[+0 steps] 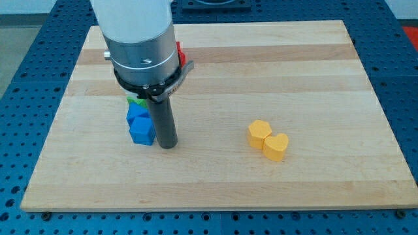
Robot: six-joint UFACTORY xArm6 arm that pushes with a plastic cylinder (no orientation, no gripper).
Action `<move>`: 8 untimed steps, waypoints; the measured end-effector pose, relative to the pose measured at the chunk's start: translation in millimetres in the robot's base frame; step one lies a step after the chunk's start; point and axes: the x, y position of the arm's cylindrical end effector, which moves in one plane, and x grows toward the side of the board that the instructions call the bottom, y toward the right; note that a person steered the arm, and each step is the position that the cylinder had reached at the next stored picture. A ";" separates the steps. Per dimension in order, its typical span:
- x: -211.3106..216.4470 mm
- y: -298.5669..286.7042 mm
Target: Adjust the blue cube to the bottom of the blue triangle
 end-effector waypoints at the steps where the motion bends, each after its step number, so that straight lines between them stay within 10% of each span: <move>1: 0.0 -12.3; 6: 6.8 -32.1; 8: 76.5 -71.8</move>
